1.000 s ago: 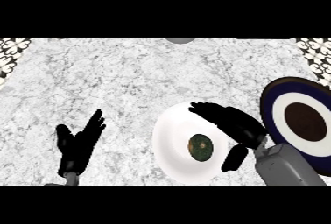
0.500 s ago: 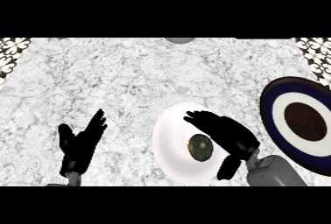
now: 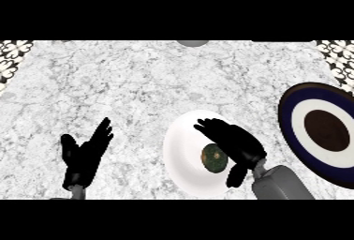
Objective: Pick the squash from the plate and place it in the plate
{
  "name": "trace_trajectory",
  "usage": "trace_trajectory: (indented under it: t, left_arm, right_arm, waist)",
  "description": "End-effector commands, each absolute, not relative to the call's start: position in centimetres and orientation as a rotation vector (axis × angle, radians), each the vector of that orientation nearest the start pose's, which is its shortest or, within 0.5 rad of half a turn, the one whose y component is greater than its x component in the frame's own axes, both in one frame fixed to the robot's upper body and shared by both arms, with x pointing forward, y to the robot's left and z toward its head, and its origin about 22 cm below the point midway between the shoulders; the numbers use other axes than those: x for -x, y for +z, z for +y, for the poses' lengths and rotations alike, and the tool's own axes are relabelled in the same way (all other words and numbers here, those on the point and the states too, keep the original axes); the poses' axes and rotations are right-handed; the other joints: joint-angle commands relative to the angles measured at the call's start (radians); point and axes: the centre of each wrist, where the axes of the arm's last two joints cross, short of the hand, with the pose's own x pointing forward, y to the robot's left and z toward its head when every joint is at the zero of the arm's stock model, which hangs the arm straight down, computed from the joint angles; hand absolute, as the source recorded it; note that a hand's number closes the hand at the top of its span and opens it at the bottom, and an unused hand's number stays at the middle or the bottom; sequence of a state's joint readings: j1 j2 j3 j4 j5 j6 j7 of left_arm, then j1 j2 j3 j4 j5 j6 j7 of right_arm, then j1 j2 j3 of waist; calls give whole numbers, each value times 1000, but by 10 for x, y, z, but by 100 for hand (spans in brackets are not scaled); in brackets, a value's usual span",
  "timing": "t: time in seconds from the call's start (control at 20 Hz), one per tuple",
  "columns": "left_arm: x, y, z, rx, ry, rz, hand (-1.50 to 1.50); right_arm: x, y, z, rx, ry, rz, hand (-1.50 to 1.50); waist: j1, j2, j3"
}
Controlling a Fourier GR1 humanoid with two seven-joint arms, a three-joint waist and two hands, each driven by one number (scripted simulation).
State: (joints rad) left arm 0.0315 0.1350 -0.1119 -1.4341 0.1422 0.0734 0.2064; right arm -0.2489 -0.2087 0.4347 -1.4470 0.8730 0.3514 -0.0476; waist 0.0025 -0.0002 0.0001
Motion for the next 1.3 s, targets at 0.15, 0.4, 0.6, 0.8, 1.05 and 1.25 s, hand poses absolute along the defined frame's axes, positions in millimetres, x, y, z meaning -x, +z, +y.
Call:
trace_trajectory:
  t: [0.15, 0.4, 0.6, 0.8, 1.05, 1.25]
  left_arm:
    - [-233, -41, 246, -6, -8, -1182, 0]
    - [-228, -26, 248, 0, -10, -1203, 0]
    - [-234, -32, 254, -8, -9, -1179, 0]
    - [-237, -35, 231, 11, -15, -1200, 0]
    - [-234, -32, 238, 0, 7, -1188, 0]
    - [-231, -34, 250, -35, 32, -1177, 0]
  right_arm:
    - [-292, 13, -142, 306, 1577, -1357, -150]
    - [-271, -25, -146, 309, 1766, -1330, 150]
    - [-274, -8, -148, 349, 1728, -1399, 150]
    - [-291, -4, -157, 390, 1732, -1428, 150]
    - [-313, 4, -166, 758, 1203, -1380, 150]
    - [-330, 22, -206, 1030, 738, -1208, 150]
  waist:
    - [0, 0, 0]
    - [5, 0, 0]
    - [-1, 0, 0]
    - [-1, 0, 0]
    - [-13, 1, 1]
    - [-80, -1, 1]
